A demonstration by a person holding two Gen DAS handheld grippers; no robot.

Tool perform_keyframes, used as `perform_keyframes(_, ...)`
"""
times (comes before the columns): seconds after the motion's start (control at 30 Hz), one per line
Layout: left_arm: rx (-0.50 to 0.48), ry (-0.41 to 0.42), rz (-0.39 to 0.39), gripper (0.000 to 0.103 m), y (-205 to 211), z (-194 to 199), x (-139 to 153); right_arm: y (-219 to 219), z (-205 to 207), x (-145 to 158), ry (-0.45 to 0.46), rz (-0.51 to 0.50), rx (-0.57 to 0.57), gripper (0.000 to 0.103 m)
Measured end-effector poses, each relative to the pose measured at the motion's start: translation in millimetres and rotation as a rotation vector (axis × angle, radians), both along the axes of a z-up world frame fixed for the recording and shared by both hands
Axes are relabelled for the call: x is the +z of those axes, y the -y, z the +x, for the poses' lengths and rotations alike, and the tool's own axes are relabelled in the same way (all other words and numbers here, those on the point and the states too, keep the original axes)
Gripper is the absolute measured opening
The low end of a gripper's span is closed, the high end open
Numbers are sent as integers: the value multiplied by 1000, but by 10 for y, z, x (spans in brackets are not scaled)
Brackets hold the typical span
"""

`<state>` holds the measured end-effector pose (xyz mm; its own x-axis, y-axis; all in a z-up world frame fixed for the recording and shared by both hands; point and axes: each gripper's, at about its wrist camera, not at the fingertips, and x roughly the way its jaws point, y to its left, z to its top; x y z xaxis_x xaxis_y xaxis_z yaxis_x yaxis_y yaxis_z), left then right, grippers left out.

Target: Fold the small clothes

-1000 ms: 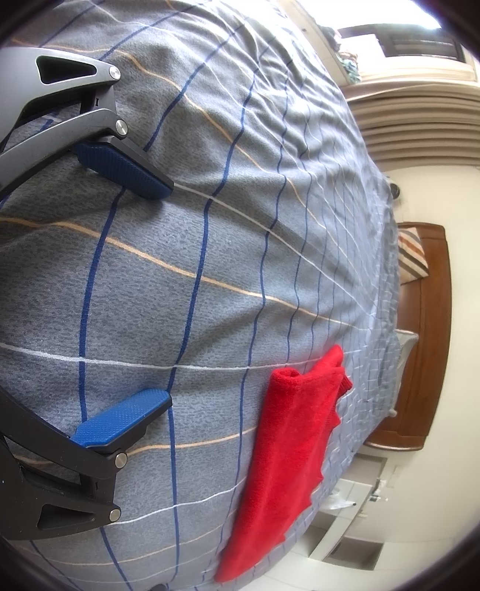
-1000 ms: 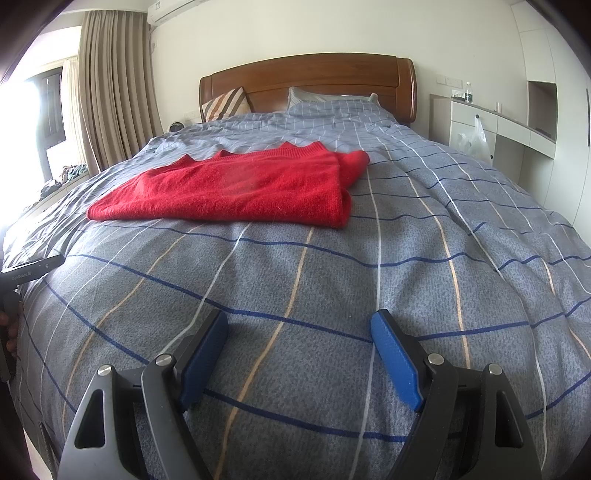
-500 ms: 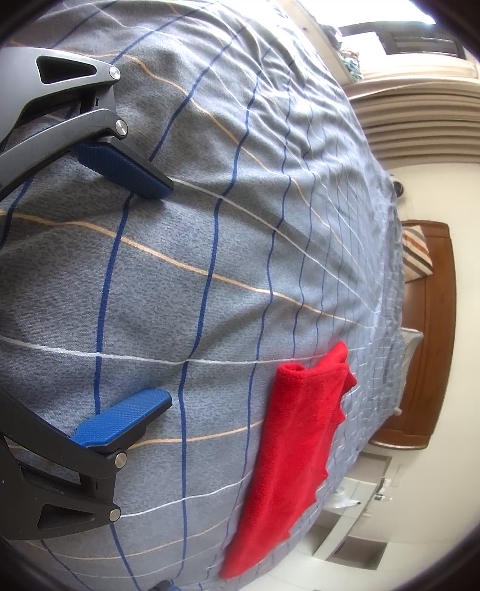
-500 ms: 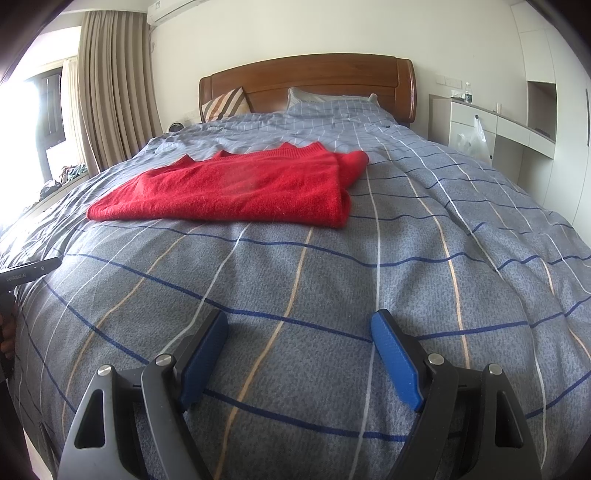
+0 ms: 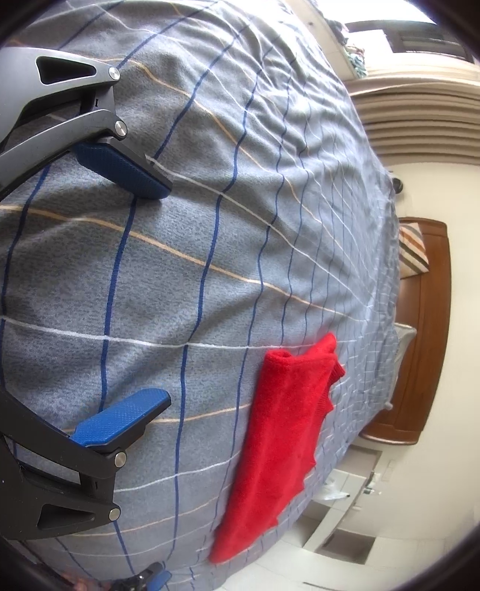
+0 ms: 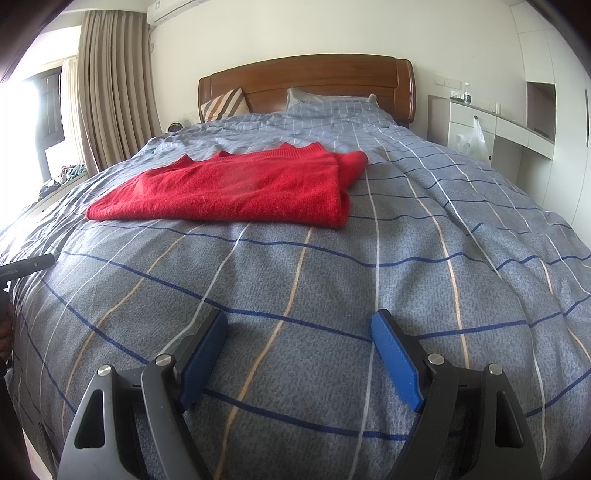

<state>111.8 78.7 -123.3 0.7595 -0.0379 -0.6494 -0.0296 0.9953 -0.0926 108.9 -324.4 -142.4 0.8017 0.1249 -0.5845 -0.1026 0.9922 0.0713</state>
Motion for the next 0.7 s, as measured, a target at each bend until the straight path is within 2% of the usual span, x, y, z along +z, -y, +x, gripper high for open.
perform_keyframes(0.13,-19,26,-2,102,64,-53,73,-2,-2,-1,0,0,0,80)
perform_keyframes(0.3,-22,7,-61,102,137,51,164,-6,-4,-3,0,-1,0,80)
perform_keyframes(0.37,-37,11,-62,102,170,118,253,-4,0,-4,-3,-1,-1,80)
perform_keyframes(0.43,-54,-4,-57,102,169,207,293,3,37,31,-32,-11,-1,80)
perform_keyframes(0.53,-57,-35,-40,102,123,318,213,15,163,183,-133,-33,20,81)
perform_keyframes(0.63,-51,-83,-33,102,74,323,5,189,343,490,-129,71,53,80)
perform_keyframes(0.7,-54,-55,-12,102,87,238,-72,337,564,723,-118,151,69,81)
